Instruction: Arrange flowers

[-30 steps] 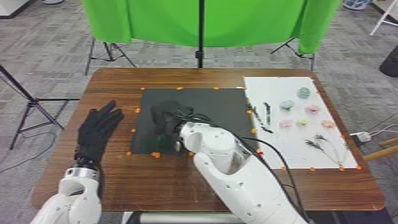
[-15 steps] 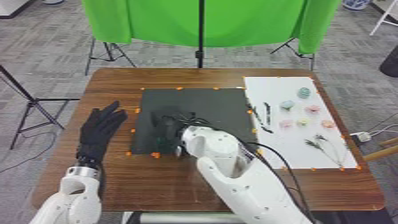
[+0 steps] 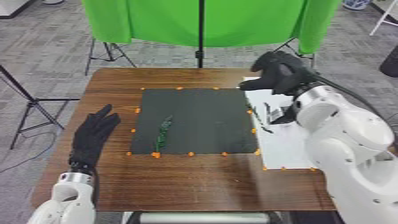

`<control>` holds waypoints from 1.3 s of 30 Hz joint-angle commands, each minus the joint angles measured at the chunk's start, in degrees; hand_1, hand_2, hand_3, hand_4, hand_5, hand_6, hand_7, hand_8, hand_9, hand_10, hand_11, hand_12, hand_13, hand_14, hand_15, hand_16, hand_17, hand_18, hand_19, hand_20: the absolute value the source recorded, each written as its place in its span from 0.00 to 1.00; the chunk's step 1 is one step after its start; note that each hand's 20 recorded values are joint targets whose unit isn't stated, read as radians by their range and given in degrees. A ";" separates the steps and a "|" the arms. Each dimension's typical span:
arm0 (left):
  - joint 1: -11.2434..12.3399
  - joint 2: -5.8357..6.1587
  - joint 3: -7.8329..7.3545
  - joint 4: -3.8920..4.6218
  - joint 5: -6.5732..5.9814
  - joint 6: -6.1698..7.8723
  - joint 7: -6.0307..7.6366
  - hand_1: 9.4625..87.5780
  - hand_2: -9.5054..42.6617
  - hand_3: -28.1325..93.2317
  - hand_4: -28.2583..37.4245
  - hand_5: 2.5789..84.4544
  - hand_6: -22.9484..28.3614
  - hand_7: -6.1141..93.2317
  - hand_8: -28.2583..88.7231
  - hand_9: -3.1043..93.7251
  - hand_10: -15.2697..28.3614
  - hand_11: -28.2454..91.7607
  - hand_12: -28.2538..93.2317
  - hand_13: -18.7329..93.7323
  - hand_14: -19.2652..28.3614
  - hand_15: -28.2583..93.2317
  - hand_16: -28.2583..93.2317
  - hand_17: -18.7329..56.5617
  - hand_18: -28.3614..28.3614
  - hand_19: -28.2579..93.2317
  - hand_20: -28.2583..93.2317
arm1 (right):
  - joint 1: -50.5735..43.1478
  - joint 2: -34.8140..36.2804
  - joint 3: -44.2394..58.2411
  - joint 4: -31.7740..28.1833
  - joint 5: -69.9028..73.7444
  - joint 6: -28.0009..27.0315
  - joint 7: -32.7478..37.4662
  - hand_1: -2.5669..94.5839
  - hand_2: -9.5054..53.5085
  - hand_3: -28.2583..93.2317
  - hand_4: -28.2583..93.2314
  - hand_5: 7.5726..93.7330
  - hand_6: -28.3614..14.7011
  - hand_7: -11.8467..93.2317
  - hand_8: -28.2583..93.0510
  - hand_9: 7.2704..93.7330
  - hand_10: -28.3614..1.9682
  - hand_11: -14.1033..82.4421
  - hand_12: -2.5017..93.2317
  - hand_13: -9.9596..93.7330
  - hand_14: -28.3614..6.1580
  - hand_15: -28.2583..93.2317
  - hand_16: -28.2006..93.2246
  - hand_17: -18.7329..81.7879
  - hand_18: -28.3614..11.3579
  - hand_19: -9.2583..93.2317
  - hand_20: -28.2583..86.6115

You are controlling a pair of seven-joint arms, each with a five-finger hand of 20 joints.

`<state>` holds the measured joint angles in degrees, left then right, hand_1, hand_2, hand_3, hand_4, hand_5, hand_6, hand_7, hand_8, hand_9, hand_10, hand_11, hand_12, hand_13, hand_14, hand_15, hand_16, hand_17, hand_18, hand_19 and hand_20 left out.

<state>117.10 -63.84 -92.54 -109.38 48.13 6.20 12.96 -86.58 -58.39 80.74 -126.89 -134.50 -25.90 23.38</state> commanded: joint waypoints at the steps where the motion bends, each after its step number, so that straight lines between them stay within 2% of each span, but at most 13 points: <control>1: 1.35 -0.69 -0.41 -0.40 0.63 0.18 -1.51 0.13 0.10 0.78 0.02 0.48 0.56 0.11 0.20 0.45 0.66 0.35 0.35 0.46 0.74 0.31 0.28 0.34 0.71 0.25 0.39 | -19.37 2.96 17.60 2.99 -5.92 -0.46 4.30 0.35 0.00 0.59 0.13 0.60 0.49 0.20 0.19 0.69 0.32 0.27 0.25 0.84 0.56 0.70 0.48 0.71 0.33 0.98 0.64; 3: 1.12 -0.61 -0.46 -0.33 0.64 -0.05 -1.87 0.13 0.10 0.77 0.03 0.48 0.56 0.11 0.20 0.46 0.66 0.35 0.35 0.46 0.74 0.31 0.28 0.34 0.71 0.25 0.39 | -21.69 2.65 18.97 4.06 -6.44 -1.57 4.77 0.36 0.00 0.59 0.12 0.60 0.49 0.20 0.19 0.70 0.33 0.28 0.25 0.84 0.56 0.70 0.48 0.71 0.33 0.98 0.64; 7: 0.64 -0.44 -0.42 -0.20 0.95 -0.64 -2.22 0.14 0.10 0.77 0.03 0.48 0.56 0.11 0.20 0.46 0.66 0.35 0.35 0.46 0.74 0.31 0.28 0.34 0.71 0.25 0.39 | -24.41 1.59 20.66 6.16 -6.28 -2.88 4.97 0.37 0.00 0.65 0.09 0.62 0.50 0.21 0.19 0.70 0.35 0.28 0.24 0.85 0.58 0.71 0.48 0.72 0.34 0.99 0.64; 19: 0.97 -0.66 -0.63 -0.33 1.10 -1.02 -2.86 0.14 0.10 0.77 0.05 0.48 0.56 0.11 0.20 0.46 0.66 0.35 0.35 0.46 0.74 0.31 0.28 0.34 0.71 0.25 0.39 | -27.04 0.82 20.06 10.45 -9.01 -0.08 5.18 0.41 0.00 0.68 0.08 0.64 0.55 0.24 0.18 0.74 0.43 0.31 0.24 0.87 0.64 0.72 0.48 0.74 0.37 1.00 0.64; 22: 1.04 -0.68 -0.54 -0.31 1.23 -1.02 -3.09 0.14 0.10 0.77 0.05 0.48 0.56 0.11 0.20 0.46 0.66 0.35 0.35 0.46 0.74 0.31 0.28 0.34 0.71 0.25 0.39 | -28.33 0.54 19.43 11.69 -11.01 4.69 4.95 0.47 0.00 0.68 0.08 0.67 0.59 0.26 0.18 0.77 0.47 0.32 0.24 0.88 0.67 0.72 0.48 0.75 0.39 1.00 0.64; 24: 1.16 -0.74 -0.55 -0.36 1.05 -1.03 -3.21 0.14 0.10 0.77 0.05 0.48 0.56 0.11 0.20 0.46 0.66 0.35 0.35 0.46 0.74 0.31 0.28 0.34 0.71 0.25 0.39 | -29.05 0.68 18.49 12.73 -11.59 10.03 5.15 0.51 0.00 0.69 0.07 0.70 0.61 0.28 0.17 0.80 0.52 0.34 0.24 0.90 0.70 0.73 0.48 0.77 0.41 1.00 0.66; 27: 1.28 -0.67 -0.61 -0.39 1.06 -1.07 -3.22 0.14 0.10 0.77 0.05 0.48 0.56 0.11 0.20 0.46 0.66 0.35 0.35 0.46 0.74 0.31 0.28 0.34 0.71 0.25 0.39 | -30.06 0.68 18.19 13.48 -12.24 16.79 4.09 0.62 0.00 0.60 0.09 0.76 0.62 0.29 0.31 0.88 0.55 0.37 0.27 0.93 0.74 0.72 0.49 0.79 0.42 1.00 0.68; 29: 1.41 -0.66 -0.67 -0.46 0.95 -0.97 -3.22 0.15 0.10 0.77 0.05 0.48 0.56 0.11 0.20 0.46 0.66 0.35 0.35 0.46 0.74 0.31 0.28 0.34 0.71 0.25 0.39 | -30.26 0.90 18.22 13.28 -11.85 19.57 3.71 0.65 0.00 0.60 0.09 0.82 0.67 0.33 0.34 0.94 0.60 0.40 0.30 0.97 0.77 0.71 0.49 0.83 0.44 1.00 0.69; 35: 1.47 -0.53 -0.59 -0.56 0.88 -1.04 -3.41 0.14 0.11 0.77 0.05 0.49 0.56 0.11 0.20 0.47 0.66 0.35 0.35 0.47 0.74 0.31 0.28 0.34 0.71 0.25 0.39 | -29.18 1.10 19.02 10.93 -8.65 22.16 3.09 0.67 0.00 0.62 0.09 0.85 0.68 0.35 0.36 0.96 0.61 0.45 0.29 1.00 0.80 0.71 0.49 0.85 0.47 1.00 0.69; 39: 1.60 -0.39 -0.75 -0.67 0.95 -1.22 -3.47 0.14 0.10 0.77 0.05 0.49 0.56 0.11 0.20 0.47 0.66 0.35 0.35 0.47 0.74 0.31 0.28 0.34 0.71 0.25 0.39 | -26.48 0.83 17.78 7.21 -5.61 24.20 3.27 0.67 0.00 0.63 0.09 0.86 0.67 0.36 0.37 0.97 0.61 0.47 0.28 1.00 0.81 0.71 0.49 0.86 0.47 1.00 0.69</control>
<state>117.88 -63.99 -93.09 -109.85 48.92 5.68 10.26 -116.25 -57.46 99.27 -114.56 -143.36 -4.06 26.95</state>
